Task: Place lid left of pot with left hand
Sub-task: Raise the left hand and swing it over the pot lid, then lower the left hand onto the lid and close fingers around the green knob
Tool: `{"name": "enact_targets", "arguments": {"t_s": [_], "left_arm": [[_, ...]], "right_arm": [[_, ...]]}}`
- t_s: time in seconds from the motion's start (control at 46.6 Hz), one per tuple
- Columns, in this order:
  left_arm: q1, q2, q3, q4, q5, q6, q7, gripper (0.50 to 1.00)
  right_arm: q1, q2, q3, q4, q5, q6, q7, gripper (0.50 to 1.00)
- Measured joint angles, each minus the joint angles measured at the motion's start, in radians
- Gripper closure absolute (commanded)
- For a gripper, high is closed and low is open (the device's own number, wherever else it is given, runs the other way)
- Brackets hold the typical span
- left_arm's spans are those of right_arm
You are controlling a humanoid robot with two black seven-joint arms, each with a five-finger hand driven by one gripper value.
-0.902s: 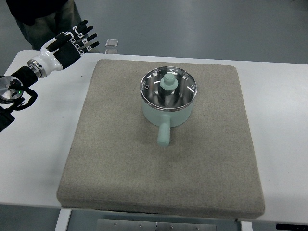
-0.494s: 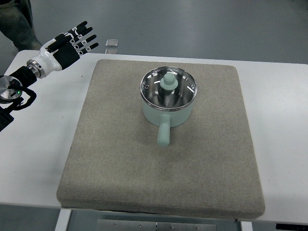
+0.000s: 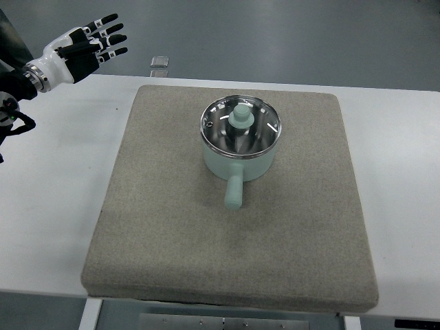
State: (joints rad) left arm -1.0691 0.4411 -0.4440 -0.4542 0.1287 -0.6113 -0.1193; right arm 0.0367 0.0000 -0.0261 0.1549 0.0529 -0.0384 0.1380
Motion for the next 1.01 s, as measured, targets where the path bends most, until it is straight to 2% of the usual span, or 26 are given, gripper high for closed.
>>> {"name": "enact_targets", "arguments": {"t_s": [0.15,0.365,0.601,0.73,1.009], "left_arm": [[-0.036,0.004,-0.001,-0.104,0.268,0.0,-0.062,0.514],[-0.156,0.011,0.002,-0.214,0.687,0.0,-0.067,0.519],[-0.251,0.003,0.046,-0.349,0.954,0.0,-0.066,0.519],[-0.285,-0.02,0.061,-0.382,1.11,0.0,-0.066,0.519],[-0.312,-0.172,0.11,-0.389,1.376,0.0,-0.066,0.519]], "right_arm": [[0.0,0.0,0.0,0.0,0.0,0.0,0.0,0.576],[0.0,0.0,0.0,0.0,0.0,0.0,0.0,0.576],[0.0,0.0,0.0,0.0,0.0,0.0,0.0,0.576],[0.0,0.0,0.0,0.0,0.0,0.0,0.0,0.576],[0.0,0.0,0.0,0.0,0.0,0.0,0.0,0.576]]}}
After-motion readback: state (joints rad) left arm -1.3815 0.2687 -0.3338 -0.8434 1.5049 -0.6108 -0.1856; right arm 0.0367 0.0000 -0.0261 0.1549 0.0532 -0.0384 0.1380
